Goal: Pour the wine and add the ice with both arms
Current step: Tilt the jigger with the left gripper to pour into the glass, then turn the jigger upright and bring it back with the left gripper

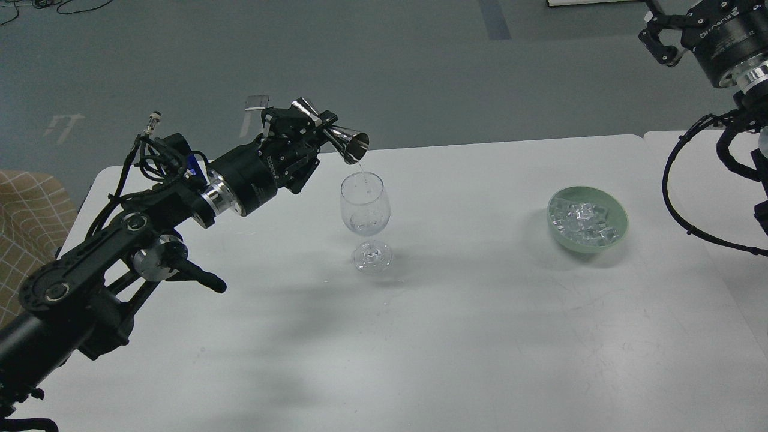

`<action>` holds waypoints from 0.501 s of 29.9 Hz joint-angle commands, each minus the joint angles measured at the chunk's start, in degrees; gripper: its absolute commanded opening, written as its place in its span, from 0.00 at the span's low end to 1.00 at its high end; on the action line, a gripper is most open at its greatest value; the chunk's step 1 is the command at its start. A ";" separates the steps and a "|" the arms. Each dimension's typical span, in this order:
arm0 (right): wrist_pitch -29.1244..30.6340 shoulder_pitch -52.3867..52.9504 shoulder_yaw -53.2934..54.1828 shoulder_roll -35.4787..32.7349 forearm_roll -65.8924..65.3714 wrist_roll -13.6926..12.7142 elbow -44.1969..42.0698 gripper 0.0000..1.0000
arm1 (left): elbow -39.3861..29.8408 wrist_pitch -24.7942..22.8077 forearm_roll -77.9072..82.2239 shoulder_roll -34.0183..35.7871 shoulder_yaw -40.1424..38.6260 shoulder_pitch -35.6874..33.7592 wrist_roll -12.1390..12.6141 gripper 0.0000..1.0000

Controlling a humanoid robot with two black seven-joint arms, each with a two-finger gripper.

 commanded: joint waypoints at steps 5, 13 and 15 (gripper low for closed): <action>0.00 -0.39 0.00 0.10 0.00 0.01 -0.05 1.00 | -0.09 -0.28 4.85 1.17 0.08 -0.63 0.07 0.00; 0.00 -0.39 -0.35 0.28 -0.44 -0.26 -1.02 1.00 | -1.67 -1.07 7.83 2.05 0.08 -1.77 0.07 0.00; 0.00 -0.31 -0.35 0.45 -0.44 -0.26 -1.02 1.00 | -2.28 -1.42 7.83 2.39 0.00 -1.77 0.07 0.00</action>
